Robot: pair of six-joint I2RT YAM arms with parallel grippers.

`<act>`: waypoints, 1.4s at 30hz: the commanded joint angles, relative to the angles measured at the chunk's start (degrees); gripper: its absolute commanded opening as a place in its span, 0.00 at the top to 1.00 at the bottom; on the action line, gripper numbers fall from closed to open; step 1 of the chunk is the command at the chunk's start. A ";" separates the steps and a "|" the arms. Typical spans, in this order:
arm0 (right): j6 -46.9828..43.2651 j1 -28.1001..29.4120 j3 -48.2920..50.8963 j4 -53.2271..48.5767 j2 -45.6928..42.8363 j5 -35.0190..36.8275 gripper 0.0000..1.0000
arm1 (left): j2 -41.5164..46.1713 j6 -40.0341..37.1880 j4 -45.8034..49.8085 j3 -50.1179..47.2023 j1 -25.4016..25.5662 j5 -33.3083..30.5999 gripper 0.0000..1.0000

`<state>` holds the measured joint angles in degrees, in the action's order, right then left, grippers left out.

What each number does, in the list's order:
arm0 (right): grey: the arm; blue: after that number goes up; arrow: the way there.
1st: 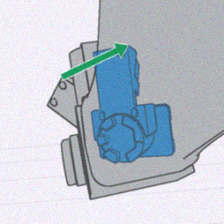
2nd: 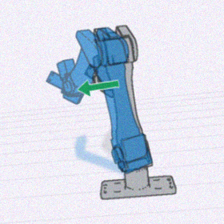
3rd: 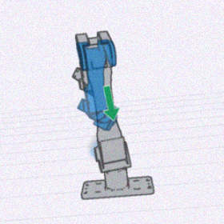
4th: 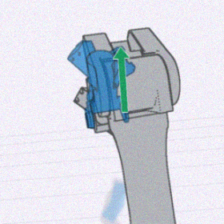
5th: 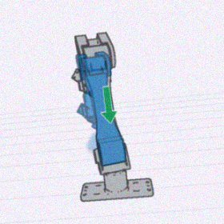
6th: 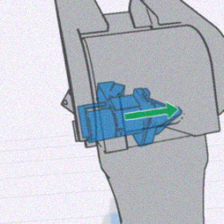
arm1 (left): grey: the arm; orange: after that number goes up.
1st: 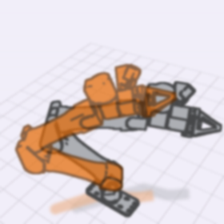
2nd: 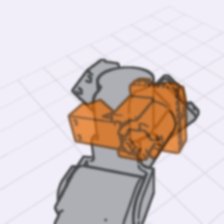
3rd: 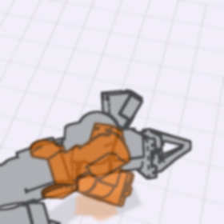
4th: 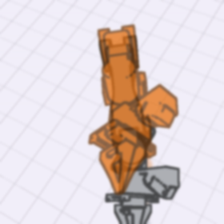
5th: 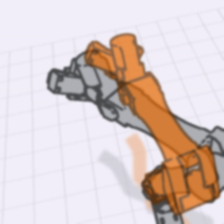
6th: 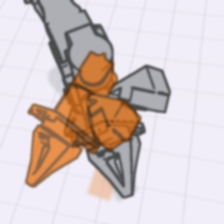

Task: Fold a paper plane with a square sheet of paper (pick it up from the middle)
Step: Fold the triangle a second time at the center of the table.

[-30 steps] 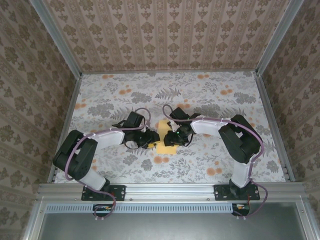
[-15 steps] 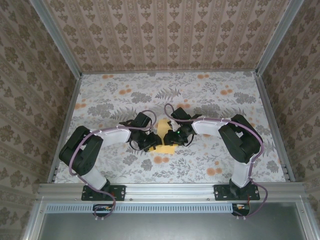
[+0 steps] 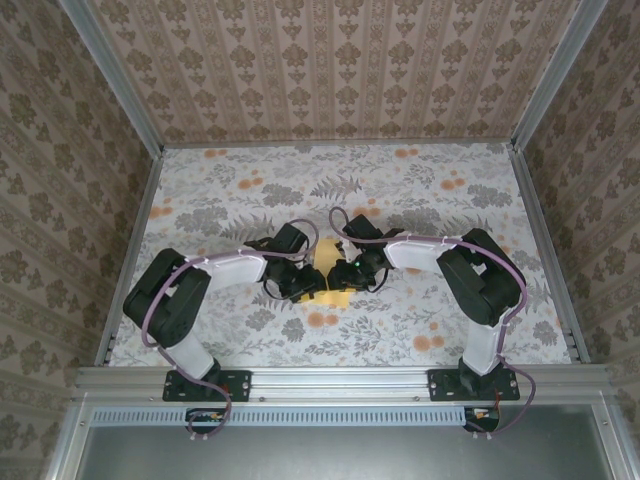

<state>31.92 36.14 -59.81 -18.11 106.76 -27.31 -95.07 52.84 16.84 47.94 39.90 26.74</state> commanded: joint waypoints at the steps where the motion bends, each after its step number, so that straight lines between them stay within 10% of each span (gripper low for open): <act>1: 0.07 -0.06 3.47 -2.55 4.65 5.23 0.62 | -1.37 -1.12 -0.99 0.92 0.33 0.42 0.63; 19: 0.13 -1.54 5.76 1.77 3.22 0.19 0.61 | 1.88 1.74 -15.90 -4.18 -4.64 8.89 0.72; 42: -6.37 -2.85 8.21 6.45 0.12 -7.55 0.30 | 0.65 4.03 -23.08 -7.17 -7.47 14.04 0.67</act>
<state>30.20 32.99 -54.61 -9.15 104.86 -38.79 -93.23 55.24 -1.67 41.10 31.40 43.24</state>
